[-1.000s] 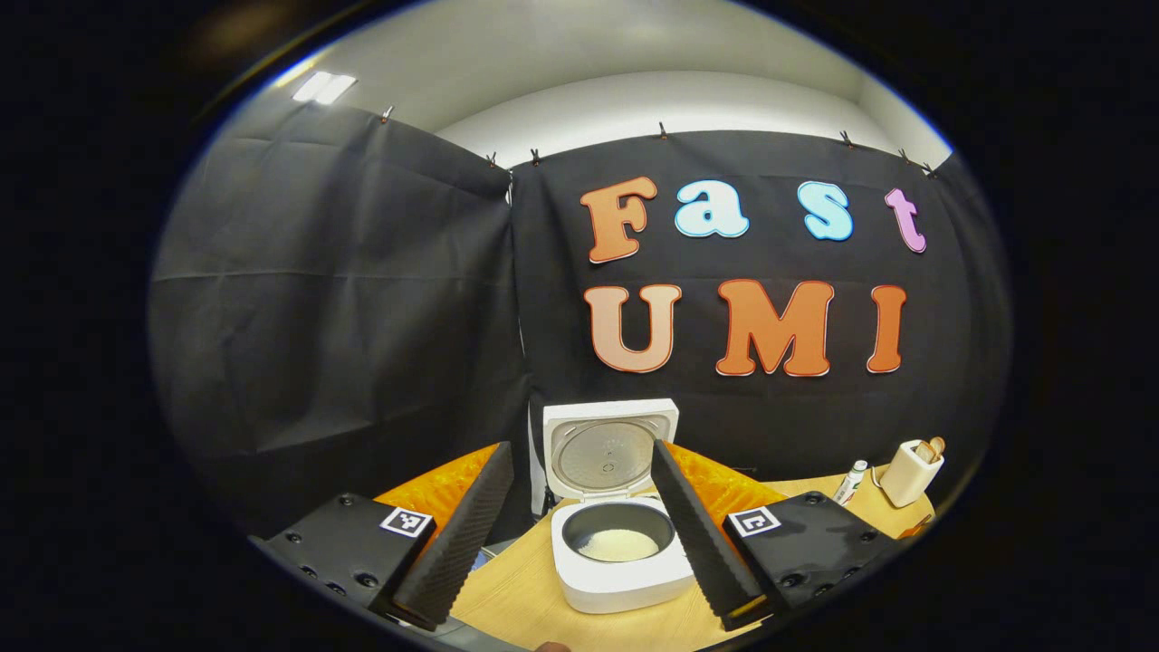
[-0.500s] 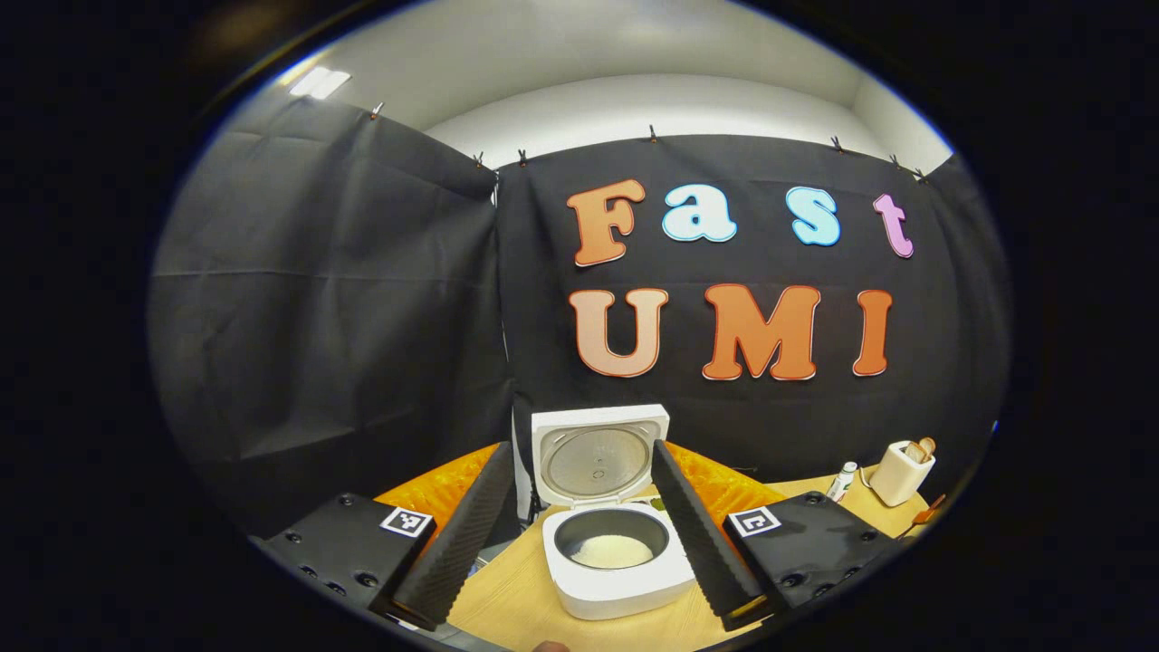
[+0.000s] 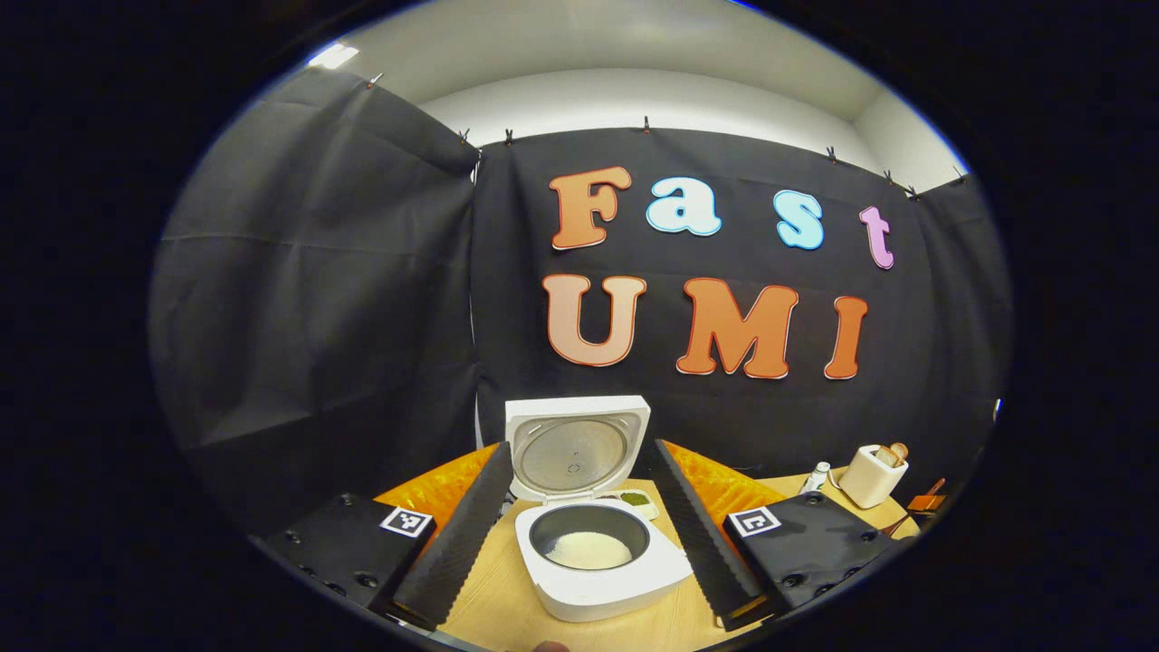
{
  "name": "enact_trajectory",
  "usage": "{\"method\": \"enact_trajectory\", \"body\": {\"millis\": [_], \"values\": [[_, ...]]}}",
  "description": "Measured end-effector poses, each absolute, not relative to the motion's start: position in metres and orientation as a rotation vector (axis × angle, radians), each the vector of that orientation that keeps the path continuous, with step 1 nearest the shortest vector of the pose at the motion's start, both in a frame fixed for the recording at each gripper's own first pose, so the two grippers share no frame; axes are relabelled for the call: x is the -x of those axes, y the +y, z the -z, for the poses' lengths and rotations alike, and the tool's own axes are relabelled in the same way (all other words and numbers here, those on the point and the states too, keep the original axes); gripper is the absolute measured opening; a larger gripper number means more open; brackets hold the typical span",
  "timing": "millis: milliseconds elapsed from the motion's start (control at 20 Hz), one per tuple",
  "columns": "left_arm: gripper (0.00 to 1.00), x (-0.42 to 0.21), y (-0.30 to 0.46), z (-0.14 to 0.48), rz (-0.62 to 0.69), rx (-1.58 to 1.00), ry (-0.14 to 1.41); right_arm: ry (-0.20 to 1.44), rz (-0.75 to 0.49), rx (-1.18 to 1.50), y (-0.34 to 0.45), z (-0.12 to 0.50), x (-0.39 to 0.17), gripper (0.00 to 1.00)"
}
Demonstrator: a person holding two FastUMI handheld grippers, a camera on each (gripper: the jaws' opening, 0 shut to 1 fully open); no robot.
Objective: Close the left gripper, press the button to open the rice cooker; take a wooden spoon from the chopstick holder with the right hand, scoop a spoonful of rice and pour it into the rice cooker, then put the wooden spoon back into the chopstick holder.
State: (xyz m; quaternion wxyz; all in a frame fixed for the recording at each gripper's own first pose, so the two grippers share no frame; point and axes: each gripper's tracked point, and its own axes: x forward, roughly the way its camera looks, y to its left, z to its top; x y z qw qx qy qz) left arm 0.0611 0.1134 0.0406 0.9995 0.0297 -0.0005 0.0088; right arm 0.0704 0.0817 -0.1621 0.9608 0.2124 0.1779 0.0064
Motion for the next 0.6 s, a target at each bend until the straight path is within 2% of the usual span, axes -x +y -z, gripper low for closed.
{"method": "enact_trajectory", "body": {"millis": [250, 600], "values": [[1.0, -0.069, 0.132, -0.036, -0.018, -0.067, 0.013, 0.347, -0.11, -0.241, 0.141, 0.174, -0.078, 0.05], [1.0, -0.074, 0.156, -0.038, -0.055, -0.11, 0.017, 0.352, -0.126, 0.053, 0.172, 0.21, -0.081, 0.05]]}}
